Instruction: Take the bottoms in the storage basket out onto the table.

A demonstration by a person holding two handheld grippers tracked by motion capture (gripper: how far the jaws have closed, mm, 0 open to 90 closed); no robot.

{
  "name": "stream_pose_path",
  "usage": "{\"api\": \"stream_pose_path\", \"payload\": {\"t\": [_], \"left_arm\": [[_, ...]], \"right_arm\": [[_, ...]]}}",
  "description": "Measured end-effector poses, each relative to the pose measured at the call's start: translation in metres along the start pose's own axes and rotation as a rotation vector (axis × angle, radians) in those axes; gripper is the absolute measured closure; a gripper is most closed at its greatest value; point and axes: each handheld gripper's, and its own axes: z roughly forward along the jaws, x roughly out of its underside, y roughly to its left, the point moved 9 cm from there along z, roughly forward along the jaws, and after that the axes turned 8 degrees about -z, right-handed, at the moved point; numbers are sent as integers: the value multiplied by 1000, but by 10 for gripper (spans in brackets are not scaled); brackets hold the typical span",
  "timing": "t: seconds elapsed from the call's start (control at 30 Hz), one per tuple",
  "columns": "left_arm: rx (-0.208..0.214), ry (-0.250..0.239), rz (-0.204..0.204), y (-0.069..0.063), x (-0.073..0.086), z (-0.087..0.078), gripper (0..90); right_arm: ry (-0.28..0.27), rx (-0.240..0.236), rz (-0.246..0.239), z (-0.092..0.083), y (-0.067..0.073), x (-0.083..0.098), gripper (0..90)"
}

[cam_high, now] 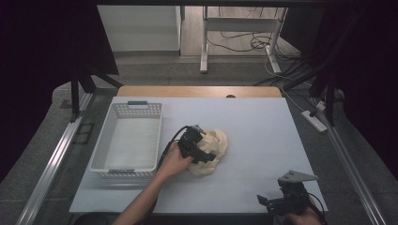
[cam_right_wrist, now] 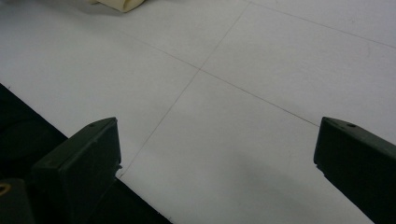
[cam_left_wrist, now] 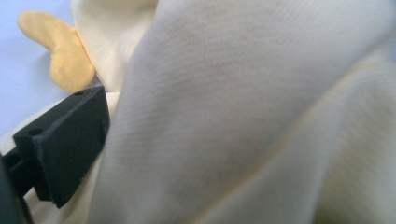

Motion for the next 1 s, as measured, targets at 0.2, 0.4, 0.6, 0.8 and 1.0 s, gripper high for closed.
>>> {"api": "stream_pose_path", "payload": {"t": [0.2, 0.4, 0.6, 0.8, 1.0], "left_arm": [[10, -18, 16, -2, -3, -7, 0], [28, -15, 54, -6, -5, -11, 0], [37, -28, 76, -9, -7, -14, 0], [31, -55, 77, -9, -11, -20, 0], [37, -71, 81, -11, -13, -23, 0]], "right_arm": [[-1, 0, 1, 0, 0, 0, 10], [1, 2, -2, 0, 0, 0, 10], [5, 3, -6, 0, 0, 0, 10], [3, 2, -4, 0, 0, 0, 10], [3, 1, -4, 0, 0, 0, 10]]}}
